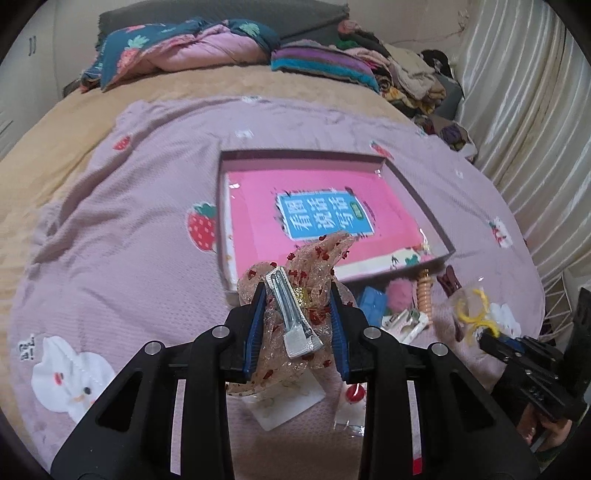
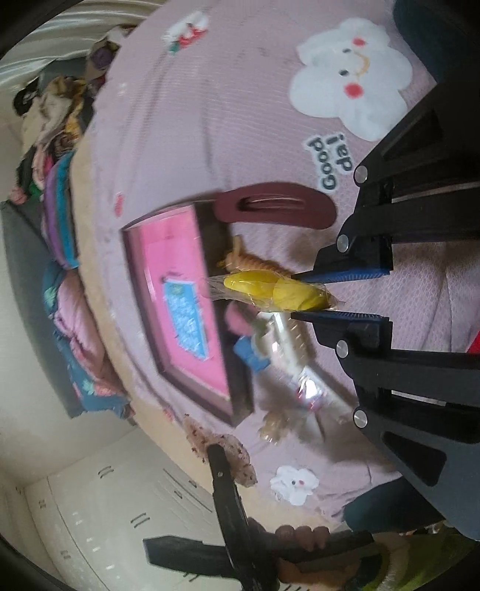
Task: Organize jewelry
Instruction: 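Carry both held items over the tray and open both tools to drop them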
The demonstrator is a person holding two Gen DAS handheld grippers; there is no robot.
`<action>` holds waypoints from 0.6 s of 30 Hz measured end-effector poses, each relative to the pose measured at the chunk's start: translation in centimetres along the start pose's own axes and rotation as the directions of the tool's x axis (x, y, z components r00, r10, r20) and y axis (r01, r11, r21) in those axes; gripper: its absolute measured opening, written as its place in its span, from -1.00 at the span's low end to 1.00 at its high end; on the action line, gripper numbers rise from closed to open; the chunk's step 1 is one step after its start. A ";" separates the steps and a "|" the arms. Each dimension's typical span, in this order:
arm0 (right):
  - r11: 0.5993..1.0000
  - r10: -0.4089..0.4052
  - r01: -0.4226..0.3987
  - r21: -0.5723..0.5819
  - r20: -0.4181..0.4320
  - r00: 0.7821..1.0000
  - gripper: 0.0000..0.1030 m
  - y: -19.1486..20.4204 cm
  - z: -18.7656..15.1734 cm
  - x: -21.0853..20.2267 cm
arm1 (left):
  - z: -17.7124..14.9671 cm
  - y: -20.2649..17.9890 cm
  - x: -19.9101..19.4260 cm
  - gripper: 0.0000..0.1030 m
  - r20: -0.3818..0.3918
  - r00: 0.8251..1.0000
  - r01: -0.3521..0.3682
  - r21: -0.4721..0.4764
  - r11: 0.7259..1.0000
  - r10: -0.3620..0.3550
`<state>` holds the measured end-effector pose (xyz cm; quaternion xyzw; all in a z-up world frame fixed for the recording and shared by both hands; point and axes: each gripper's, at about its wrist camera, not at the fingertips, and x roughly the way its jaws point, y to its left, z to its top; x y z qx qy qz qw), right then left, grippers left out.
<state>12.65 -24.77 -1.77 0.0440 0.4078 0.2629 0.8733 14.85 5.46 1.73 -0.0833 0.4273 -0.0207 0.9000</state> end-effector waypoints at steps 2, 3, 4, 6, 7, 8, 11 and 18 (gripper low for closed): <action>0.999 0.002 -0.002 -0.032 0.030 1.000 -0.75 0.5 0.8 -0.8 | 0.3 0.6 -0.7 -0.55 0.016 1.000 -0.006 -0.014 1.000 0.006; 0.999 0.004 -0.002 -0.049 0.043 0.999 -0.75 0.8 1.3 -1.2 | 0.5 0.9 -1.0 -0.55 0.024 1.000 -0.009 -0.020 1.000 0.010; 0.998 0.007 -0.004 -0.057 0.051 0.999 -0.75 1.0 1.6 -1.4 | 0.7 1.1 -1.3 -0.55 0.031 0.999 -0.014 -0.025 1.000 0.015; 0.997 0.028 -0.024 -0.069 0.066 0.997 -0.75 1.3 2.5 -1.9 | 0.9 1.7 -1.8 -0.55 0.044 0.999 -0.021 -0.038 0.999 0.023; 0.997 0.033 -0.028 -0.076 0.074 0.997 -0.75 1.4 3.0 -2.1 | 1.1 2.0 -2.1 -0.55 0.051 0.998 -0.025 -0.046 0.999 0.027; 0.996 0.036 -0.030 -0.081 0.080 0.996 -0.75 1.7 3.5 -2.2 | 1.2 2.2 -2.2 -0.55 0.055 0.998 -0.029 -0.051 0.998 0.032; 0.995 0.047 -0.037 -0.097 0.104 0.994 -0.75 1.8 5.1 -2.4 | 1.8 2.9 -2.9 -0.55 0.073 0.996 -0.039 -0.067 0.997 0.044; 0.995 0.042 -0.028 -0.096 0.145 0.989 -0.75 1.5 9.2 -1.3 | 3.6 3.2 -3.1 -0.55 0.102 0.993 -0.051 -0.076 0.996 0.058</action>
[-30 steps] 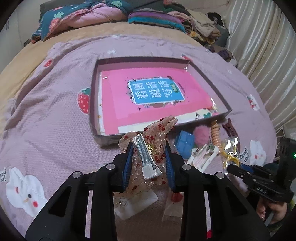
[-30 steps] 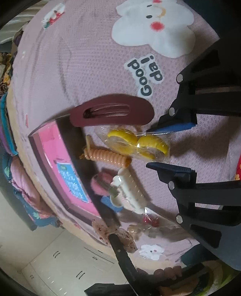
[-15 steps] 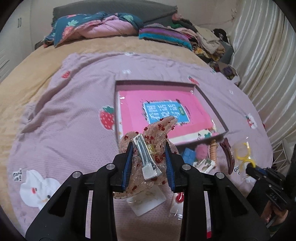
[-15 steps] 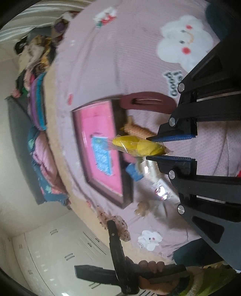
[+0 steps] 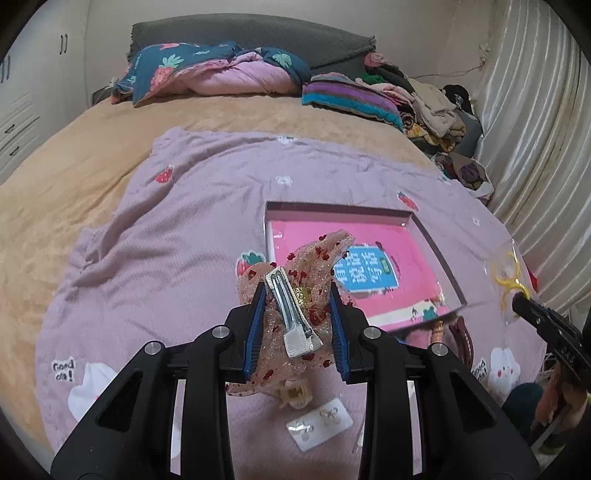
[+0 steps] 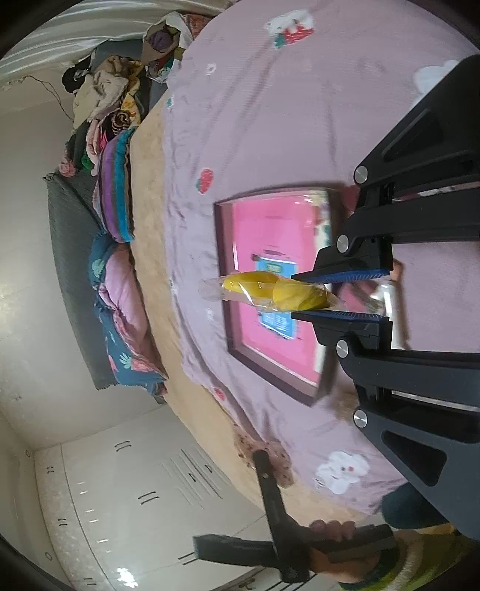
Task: Organize jewelry
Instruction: 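Carry both held items over the tray and open both tools to drop them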
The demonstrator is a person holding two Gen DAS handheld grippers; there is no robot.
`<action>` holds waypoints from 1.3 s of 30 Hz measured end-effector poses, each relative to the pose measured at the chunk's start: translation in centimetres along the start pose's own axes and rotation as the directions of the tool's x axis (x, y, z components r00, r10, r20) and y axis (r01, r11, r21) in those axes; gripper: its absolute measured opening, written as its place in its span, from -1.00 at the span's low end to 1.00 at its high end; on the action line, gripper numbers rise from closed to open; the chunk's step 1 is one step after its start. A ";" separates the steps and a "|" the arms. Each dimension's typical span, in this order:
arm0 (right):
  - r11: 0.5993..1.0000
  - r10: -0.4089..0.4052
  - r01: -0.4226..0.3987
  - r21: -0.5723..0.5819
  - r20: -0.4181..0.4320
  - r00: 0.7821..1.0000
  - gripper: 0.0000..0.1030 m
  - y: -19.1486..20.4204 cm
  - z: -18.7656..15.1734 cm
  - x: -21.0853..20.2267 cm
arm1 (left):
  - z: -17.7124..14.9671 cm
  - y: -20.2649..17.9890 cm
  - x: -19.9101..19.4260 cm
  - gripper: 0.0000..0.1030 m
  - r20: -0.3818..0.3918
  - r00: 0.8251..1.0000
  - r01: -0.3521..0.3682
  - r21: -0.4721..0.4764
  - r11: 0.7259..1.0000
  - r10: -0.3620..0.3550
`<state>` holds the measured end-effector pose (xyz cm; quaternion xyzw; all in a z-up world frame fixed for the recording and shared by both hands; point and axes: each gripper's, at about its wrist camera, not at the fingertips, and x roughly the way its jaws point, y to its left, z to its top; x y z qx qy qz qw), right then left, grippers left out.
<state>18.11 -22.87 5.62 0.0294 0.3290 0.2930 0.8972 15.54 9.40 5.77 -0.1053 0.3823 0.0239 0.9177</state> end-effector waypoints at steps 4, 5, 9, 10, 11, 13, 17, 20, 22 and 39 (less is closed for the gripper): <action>1.000 -0.009 0.009 -0.003 0.005 1.000 -0.75 -0.7 1.7 1.5 | 0.9 -0.3 1.0 -0.55 0.000 1.000 0.003 -0.008 1.000 -0.003; 1.000 -0.016 0.016 -0.006 0.005 1.000 -0.75 -1.0 2.1 1.9 | 1.1 -0.5 1.3 -0.55 0.000 1.000 0.004 -0.009 1.000 -0.004; 0.999 -0.032 0.032 -0.006 0.006 0.999 -0.75 -1.8 3.0 3.4 | 1.6 -1.2 2.8 -0.55 -0.007 1.000 0.007 -0.007 1.000 -0.007; 1.000 -0.031 0.031 -0.006 0.003 1.000 -0.75 -2.1 3.2 3.9 | 1.8 -1.5 3.3 -0.55 -0.011 1.000 0.005 -0.003 1.000 -0.005; 0.999 -0.035 0.035 -0.003 0.001 0.999 -0.75 -2.4 3.4 4.3 | 1.9 -1.7 3.8 -0.55 -0.017 1.000 0.005 0.002 1.000 -0.005; 0.999 -0.036 0.036 0.000 -0.004 0.999 -0.75 -2.8 3.7 5.1 | 2.1 -2.1 4.9 -0.55 -0.033 0.999 0.009 0.003 1.000 -0.009; 0.999 -0.045 0.046 0.010 -0.028 0.999 -0.75 -3.9 3.5 6.9 | 2.1 -3.0 7.3 -0.55 -0.067 0.998 0.005 0.016 1.000 -0.004; 0.998 -0.056 0.057 0.017 -0.051 0.997 -0.75 -4.6 3.1 8.4 | 2.1 -3.4 8.9 -0.55 -0.089 0.996 0.000 0.022 1.000 0.002; 0.998 -0.058 0.060 0.017 -0.063 0.996 -0.75 -5.1 2.7 9.3 | 2.0 -3.7 10.1 -0.55 -0.104 0.995 -0.004 0.028 1.000 0.007; 0.993 -0.082 0.095 0.074 -0.160 0.984 -0.75 -7.9 0.3 13.9 | -0.1 -4.9 15.7 -0.43 -0.196 0.980 -0.019 0.044 0.999 0.027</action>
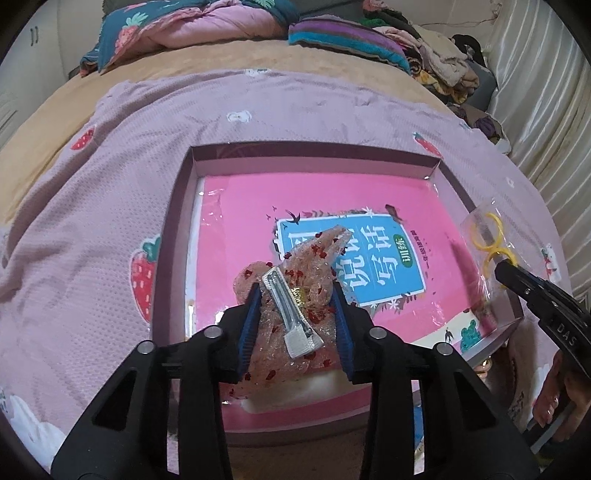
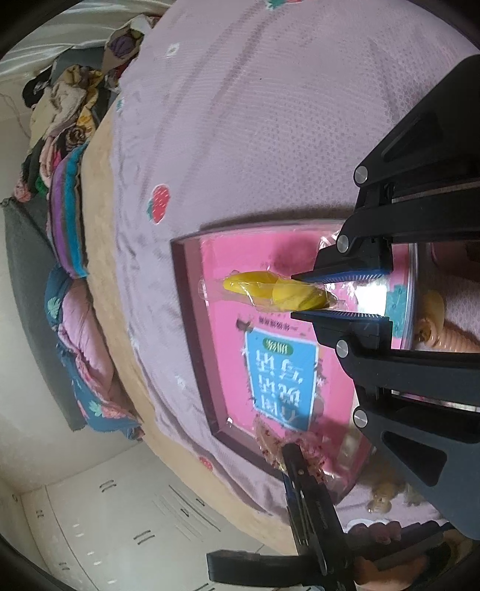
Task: Organize jewelry
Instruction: 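Carry both held items over the tray and open both tools to drop them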
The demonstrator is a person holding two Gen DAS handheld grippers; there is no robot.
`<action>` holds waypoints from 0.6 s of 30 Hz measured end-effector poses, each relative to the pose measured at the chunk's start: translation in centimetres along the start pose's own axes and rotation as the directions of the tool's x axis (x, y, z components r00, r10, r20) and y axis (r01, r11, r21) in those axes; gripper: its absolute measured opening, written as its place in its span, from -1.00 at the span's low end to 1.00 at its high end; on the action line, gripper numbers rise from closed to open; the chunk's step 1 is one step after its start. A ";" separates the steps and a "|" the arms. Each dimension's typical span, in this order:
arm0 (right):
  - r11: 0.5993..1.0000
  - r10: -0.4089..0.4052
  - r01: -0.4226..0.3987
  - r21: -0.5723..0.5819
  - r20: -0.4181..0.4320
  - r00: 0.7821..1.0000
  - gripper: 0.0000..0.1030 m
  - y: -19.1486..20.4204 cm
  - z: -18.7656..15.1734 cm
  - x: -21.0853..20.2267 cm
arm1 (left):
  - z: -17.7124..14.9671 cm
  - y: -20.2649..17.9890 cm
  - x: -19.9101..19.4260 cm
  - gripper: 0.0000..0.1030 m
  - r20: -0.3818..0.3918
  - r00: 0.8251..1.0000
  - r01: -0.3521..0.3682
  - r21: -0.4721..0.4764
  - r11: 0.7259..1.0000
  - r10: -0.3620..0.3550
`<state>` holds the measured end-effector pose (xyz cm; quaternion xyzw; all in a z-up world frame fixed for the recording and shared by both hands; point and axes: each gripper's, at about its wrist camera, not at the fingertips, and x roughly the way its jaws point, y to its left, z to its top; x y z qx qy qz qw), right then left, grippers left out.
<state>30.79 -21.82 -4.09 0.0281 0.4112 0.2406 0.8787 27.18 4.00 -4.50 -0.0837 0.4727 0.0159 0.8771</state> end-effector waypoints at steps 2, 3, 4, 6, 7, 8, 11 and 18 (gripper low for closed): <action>1.000 -0.010 0.010 0.017 -0.012 1.000 -0.74 -0.4 -0.1 0.2 | -0.1 -0.1 0.1 -0.39 -0.003 1.000 -0.001 0.004 1.000 0.001; 1.000 -0.013 0.013 0.027 -0.015 1.000 -0.70 -0.7 -0.1 0.2 | -0.2 -0.2 0.2 -0.39 -0.007 1.000 -0.001 0.007 1.000 0.001; 0.999 -0.016 0.017 0.031 -0.016 1.000 -0.69 -0.8 -0.2 0.1 | -0.2 -0.2 0.2 -0.39 -0.008 1.000 -0.001 0.006 1.000 0.001; 0.999 -0.033 0.034 0.036 -0.016 0.999 -0.69 -1.1 -0.3 -0.1 | -0.3 -0.2 0.1 -0.33 -0.009 1.000 0.001 0.005 1.000 -0.001; 0.999 -0.036 0.037 0.036 -0.018 0.999 -0.67 -1.2 -0.4 -0.2 | -0.4 -0.2 0.0 -0.26 -0.008 1.000 0.001 0.004 1.000 -0.001; 0.998 -0.038 0.038 0.040 -0.019 0.999 -0.64 -1.3 -0.5 -0.5 | -0.3 -0.2 -0.1 -0.23 -0.008 1.000 0.002 0.003 1.000 -0.002; 0.998 -0.046 0.046 0.051 0.006 0.999 -0.41 -1.5 -0.7 -1.8 | -0.5 -0.1 -0.7 -0.05 -0.001 1.000 0.000 -0.001 1.000 0.000; 0.997 -0.066 0.063 0.032 0.099 0.993 0.15 -0.8 -0.7 -6.6 | -0.8 0.5 -3.8 0.29 0.047 0.999 -0.009 -0.029 1.000 0.010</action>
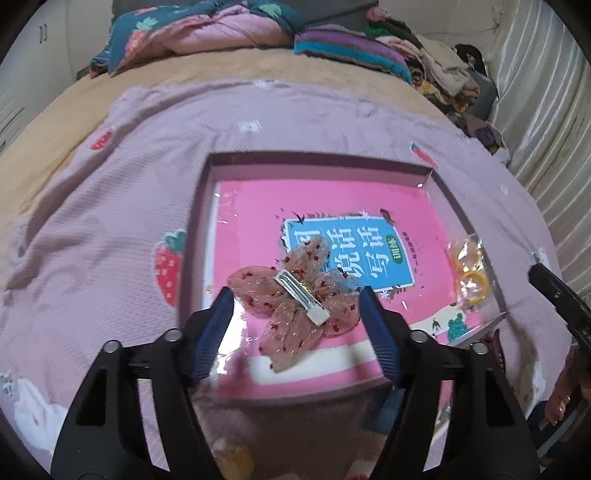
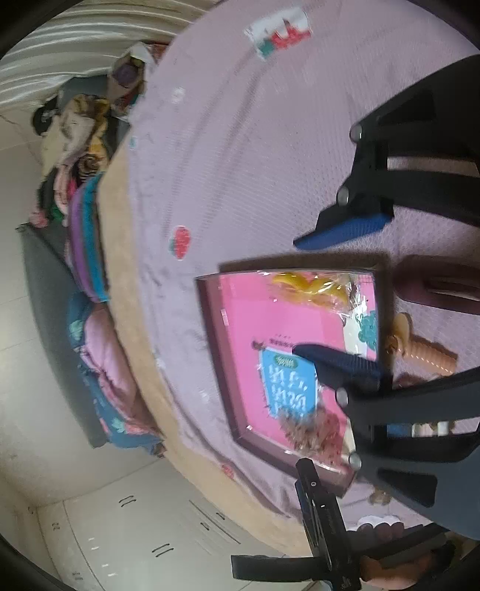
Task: Organize jewelry
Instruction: 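Carry both held items over the tray and open both tools to drop them, then grasp the red cherry earring card with left tool while right tool grasps white cloud claw clip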
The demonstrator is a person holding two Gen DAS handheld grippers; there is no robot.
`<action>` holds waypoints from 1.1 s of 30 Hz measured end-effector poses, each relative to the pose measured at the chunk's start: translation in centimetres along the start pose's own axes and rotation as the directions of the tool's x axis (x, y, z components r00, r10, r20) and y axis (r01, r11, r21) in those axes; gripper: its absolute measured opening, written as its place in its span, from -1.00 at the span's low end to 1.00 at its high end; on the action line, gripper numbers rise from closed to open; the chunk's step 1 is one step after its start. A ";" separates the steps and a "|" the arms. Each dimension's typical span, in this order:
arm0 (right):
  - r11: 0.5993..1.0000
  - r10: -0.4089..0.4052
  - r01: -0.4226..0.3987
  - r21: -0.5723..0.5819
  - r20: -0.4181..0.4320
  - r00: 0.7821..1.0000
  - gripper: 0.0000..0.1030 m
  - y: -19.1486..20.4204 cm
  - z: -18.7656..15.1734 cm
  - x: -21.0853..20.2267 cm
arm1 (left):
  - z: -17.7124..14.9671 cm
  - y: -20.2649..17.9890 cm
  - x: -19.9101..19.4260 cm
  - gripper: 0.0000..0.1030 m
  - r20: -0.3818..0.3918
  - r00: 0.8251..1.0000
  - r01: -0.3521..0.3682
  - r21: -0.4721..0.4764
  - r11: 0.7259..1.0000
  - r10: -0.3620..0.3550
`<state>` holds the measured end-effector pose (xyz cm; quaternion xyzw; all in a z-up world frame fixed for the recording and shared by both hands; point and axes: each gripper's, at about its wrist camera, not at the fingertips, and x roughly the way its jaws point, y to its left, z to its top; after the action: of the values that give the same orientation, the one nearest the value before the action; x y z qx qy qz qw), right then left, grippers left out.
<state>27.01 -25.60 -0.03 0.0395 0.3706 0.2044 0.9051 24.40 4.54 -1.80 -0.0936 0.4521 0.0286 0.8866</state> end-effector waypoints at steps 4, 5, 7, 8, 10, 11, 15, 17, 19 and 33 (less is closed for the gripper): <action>0.999 -0.004 0.007 -0.037 0.078 0.997 0.27 0.9 0.3 -3.7 | 0.0 0.2 -3.2 0.55 0.061 0.998 0.003 -0.016 1.000 -0.002; 0.999 0.000 0.004 -0.043 0.092 0.996 0.27 1.0 0.4 -4.5 | 0.1 0.3 -4.0 0.61 0.076 0.997 0.005 -0.020 1.000 -0.004; 0.999 0.008 -0.002 -0.048 0.111 0.994 0.61 1.3 0.4 -5.8 | 0.1 0.2 -5.8 0.72 0.114 0.993 0.006 -0.022 1.000 -0.004; 0.999 0.009 -0.003 -0.048 0.131 0.991 0.62 1.4 0.4 -6.7 | 0.2 0.2 -6.4 0.79 0.124 0.992 0.004 -0.022 1.000 -0.001; 0.998 0.022 -0.014 -0.056 0.148 0.989 0.62 1.7 0.3 -7.9 | 0.1 0.2 -8.1 0.81 0.158 0.987 0.005 -0.022 1.000 -0.002; 0.998 0.025 -0.016 -0.060 0.152 0.988 0.62 1.9 0.3 -8.4 | 0.0 0.1 -8.6 0.81 0.166 0.986 0.007 -0.022 1.000 -0.004; 0.997 0.035 -0.022 -0.080 0.165 0.986 0.65 2.7 -0.1 -10.1 | -0.6 -0.1 -10.7 0.81 0.196 0.980 0.016 -0.017 1.000 -0.013; 0.996 0.036 -0.021 -0.089 0.173 0.984 0.71 3.1 -0.3 -11.0 | -1.0 0.0 -11.5 0.81 0.207 0.978 0.020 -0.017 1.000 -0.017; 0.995 0.038 -0.020 -0.098 0.181 0.983 0.73 3.5 -0.7 -11.7 | -1.6 0.0 -12.3 0.81 0.215 0.976 0.028 -0.020 0.999 -0.023; 0.987 0.065 -0.044 -0.154 0.138 0.988 0.73 5.5 -3.9 -13.3 | -6.2 -0.2 -14.3 0.81 0.204 0.979 0.021 0.013 1.000 -0.023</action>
<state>13.96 -26.22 7.09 -0.0044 0.2872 0.2532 0.9238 11.00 3.66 6.22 -0.0906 0.3577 0.0257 0.9291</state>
